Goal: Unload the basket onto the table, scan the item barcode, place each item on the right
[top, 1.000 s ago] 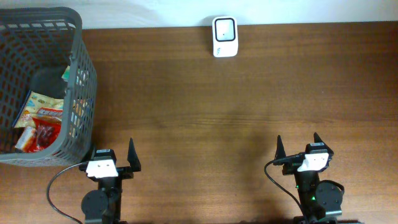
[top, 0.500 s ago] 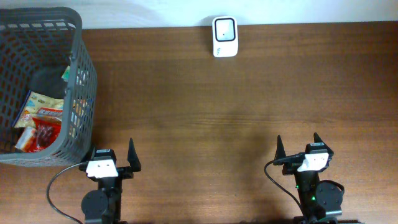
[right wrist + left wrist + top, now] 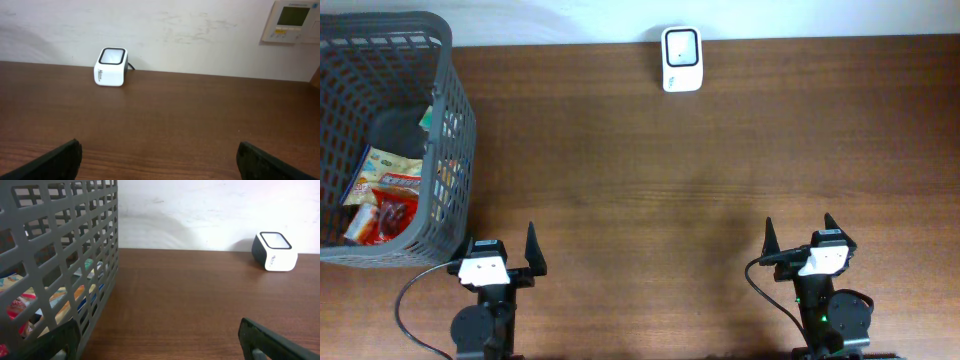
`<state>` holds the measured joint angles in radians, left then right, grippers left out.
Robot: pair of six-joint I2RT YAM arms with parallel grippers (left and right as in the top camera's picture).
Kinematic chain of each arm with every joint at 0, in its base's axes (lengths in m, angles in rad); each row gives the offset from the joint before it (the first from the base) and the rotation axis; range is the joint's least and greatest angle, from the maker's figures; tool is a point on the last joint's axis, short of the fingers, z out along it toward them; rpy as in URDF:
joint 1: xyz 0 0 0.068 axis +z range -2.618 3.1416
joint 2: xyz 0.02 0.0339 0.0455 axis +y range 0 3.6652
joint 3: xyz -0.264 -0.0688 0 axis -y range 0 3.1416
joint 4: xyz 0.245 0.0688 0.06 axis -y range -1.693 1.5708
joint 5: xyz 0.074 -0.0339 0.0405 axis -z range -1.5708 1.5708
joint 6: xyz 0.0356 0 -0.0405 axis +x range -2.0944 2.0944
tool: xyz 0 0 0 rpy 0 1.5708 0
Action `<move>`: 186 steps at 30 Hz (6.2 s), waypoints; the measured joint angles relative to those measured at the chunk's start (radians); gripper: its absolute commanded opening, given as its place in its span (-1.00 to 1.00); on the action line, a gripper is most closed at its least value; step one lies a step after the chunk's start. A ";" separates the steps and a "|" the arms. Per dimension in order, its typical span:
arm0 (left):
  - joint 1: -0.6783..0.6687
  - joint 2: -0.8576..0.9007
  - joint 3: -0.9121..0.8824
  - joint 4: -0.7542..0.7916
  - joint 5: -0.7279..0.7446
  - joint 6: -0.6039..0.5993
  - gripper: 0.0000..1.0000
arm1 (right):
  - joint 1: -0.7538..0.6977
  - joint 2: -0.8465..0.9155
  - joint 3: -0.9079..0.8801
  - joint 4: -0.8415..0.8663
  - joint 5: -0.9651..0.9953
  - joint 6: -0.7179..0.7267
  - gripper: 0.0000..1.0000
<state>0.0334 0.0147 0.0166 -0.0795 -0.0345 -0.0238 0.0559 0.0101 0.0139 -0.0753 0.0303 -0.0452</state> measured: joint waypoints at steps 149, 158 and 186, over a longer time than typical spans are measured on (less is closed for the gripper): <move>0.493 2.185 2.272 -1.532 -0.105 -0.527 0.72 | 0.000 0.000 0.000 0.001 0.008 0.000 0.97; 0.423 2.263 2.272 -1.553 -0.105 -0.527 0.79 | 0.000 0.000 0.000 0.001 0.008 0.000 0.97; 0.423 2.334 2.119 -1.457 -0.136 -0.546 -0.36 | 0.000 0.000 0.000 0.001 0.008 0.000 0.97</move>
<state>0.4564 2.3486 2.1353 -1.5368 -0.1707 -0.5697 0.0555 0.0101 0.0139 -0.0746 0.0383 -0.0448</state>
